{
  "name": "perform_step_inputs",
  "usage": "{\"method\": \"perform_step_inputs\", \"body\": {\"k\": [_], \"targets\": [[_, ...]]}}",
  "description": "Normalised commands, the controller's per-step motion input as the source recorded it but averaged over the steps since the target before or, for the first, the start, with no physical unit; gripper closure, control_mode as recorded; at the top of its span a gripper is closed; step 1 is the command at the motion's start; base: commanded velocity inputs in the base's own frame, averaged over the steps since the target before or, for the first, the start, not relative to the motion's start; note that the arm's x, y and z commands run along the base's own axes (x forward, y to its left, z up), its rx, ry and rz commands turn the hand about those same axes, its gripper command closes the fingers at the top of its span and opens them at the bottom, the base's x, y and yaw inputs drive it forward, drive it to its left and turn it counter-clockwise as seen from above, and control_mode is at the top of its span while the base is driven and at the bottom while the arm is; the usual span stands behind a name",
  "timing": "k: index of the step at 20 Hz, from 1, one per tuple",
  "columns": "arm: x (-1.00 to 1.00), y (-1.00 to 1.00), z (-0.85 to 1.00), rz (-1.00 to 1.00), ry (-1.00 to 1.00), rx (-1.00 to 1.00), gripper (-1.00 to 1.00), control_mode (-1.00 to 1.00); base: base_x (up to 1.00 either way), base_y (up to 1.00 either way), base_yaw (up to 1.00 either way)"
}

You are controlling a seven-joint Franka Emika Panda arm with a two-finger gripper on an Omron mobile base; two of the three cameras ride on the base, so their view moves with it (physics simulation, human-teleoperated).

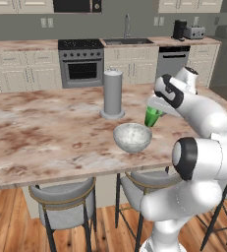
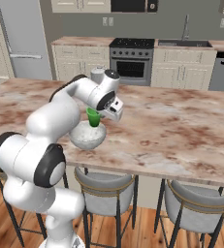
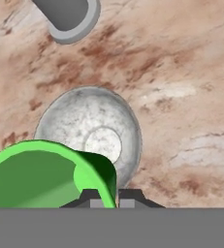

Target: Place the cup inside the bowl on the dining table and move the bowl to any counter.

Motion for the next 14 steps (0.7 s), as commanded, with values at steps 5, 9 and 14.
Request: {"method": "perform_step_inputs", "body": {"k": [5, 9, 14], "targets": [[0.0, 0.42, 0.0, 0.0, 0.0, 0.0, 1.0, -1.0, 0.0, 0.0, 0.0], [0.0, 0.33, 0.0, 0.0, 0.0, 0.0, 1.0, -1.0, 0.0, 0.0, 0.0], [0.07, 0.11, 0.0, 0.0, 0.0, 0.0, 1.0, -1.0, 0.0, 0.0, 0.0]]}}
